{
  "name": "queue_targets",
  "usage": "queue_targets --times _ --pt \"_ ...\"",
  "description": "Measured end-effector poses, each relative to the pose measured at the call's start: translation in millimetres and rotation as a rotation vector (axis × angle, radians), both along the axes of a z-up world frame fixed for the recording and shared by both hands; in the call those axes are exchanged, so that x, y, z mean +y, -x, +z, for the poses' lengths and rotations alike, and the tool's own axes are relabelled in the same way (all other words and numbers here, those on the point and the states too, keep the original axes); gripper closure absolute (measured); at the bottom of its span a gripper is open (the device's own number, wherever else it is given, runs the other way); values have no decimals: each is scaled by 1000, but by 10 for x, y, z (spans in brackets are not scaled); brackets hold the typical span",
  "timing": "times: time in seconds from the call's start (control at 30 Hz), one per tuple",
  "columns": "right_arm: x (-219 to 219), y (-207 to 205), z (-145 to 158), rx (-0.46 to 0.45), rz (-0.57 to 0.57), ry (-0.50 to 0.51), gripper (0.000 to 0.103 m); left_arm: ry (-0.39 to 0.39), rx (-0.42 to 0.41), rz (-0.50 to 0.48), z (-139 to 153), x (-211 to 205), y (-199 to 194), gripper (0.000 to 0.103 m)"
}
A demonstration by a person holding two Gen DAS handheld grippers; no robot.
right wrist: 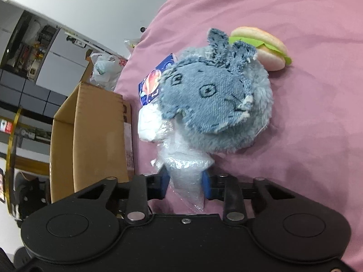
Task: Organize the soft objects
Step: 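Grasp the black heart keychain with the left tool while the right tool grasps the clear plastic bag, then carry the keychain with the left tool while the right tool carries the bag toward the box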
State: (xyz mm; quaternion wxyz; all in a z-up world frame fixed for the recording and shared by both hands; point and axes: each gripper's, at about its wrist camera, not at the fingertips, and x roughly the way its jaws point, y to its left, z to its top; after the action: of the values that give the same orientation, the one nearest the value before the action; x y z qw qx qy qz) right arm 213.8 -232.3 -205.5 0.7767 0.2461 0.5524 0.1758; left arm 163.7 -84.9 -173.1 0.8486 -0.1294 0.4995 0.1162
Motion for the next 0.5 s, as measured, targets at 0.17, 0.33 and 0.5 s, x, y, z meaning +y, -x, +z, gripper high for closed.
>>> queue_targets --times 0.17,0.33,0.5 --pt "-103 136 107 -15 -41 11 81 38 -22 8 108 66 75 88" --pt "-110 346 289 -66 -44 -1 81 60 -68 16 295 180 169 88" --pt "-116 549 467 -119 -41 -3 81 83 -98 6 467 283 275 88"
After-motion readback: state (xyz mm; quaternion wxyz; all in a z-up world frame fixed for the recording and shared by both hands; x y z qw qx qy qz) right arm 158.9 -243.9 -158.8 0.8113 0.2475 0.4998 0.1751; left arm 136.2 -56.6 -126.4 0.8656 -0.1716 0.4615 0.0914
